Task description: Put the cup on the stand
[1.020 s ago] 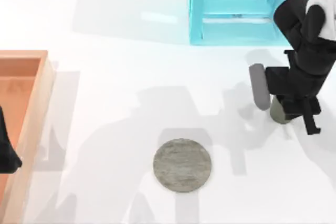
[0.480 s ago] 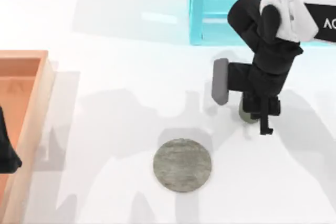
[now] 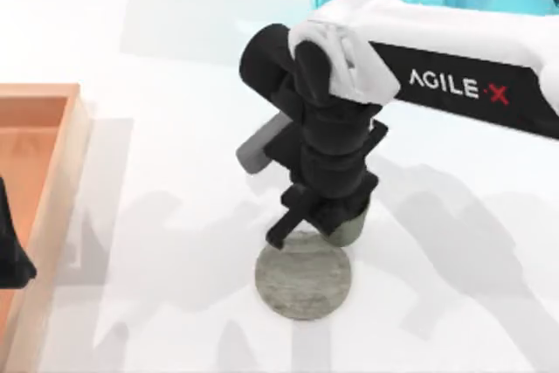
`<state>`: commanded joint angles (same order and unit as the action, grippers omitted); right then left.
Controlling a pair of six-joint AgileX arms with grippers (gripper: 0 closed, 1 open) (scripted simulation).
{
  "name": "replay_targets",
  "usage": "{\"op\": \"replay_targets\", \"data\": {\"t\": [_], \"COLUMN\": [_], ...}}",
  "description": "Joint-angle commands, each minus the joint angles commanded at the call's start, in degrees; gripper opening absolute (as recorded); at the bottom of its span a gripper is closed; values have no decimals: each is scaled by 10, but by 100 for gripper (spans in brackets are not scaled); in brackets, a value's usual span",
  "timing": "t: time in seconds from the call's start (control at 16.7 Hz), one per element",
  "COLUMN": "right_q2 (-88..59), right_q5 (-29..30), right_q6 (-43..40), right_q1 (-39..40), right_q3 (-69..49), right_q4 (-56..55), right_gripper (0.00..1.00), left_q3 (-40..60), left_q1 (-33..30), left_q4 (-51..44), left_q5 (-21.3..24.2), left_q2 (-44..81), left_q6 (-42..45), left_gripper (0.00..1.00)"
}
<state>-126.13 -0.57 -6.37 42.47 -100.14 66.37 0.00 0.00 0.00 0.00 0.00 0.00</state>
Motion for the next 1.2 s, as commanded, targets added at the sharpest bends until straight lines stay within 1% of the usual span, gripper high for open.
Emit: {"op": "replay_targets", "data": {"t": [0.18,0.3,0.48,0.6,0.78,1.2], "right_q2": [-17,-24,-24,-20,-14,-15], "right_q5": [-7,-11,-15,-16,-16,-16], "right_q6": [193,304,437,501,552,557], "right_q1": [36,51,60,61,58,57], "right_q3": [-42,-69,-102,-119,-134,-124], "right_q4": [36,56,75,82,86,76], "right_gripper": [0,0,0,0,0,0], "left_q3": [0,0,0,0,0,0], "left_q1": [0,0,0,0,0,0], "left_q4": [0,0,0,0,0,0], "left_q5": [0,0,0,0,0,0], "left_q2": [0,0,0,0,0,0], "left_q6": [0,0,0,0,0,0], "left_gripper": [100,100,100,100,100,100]}}
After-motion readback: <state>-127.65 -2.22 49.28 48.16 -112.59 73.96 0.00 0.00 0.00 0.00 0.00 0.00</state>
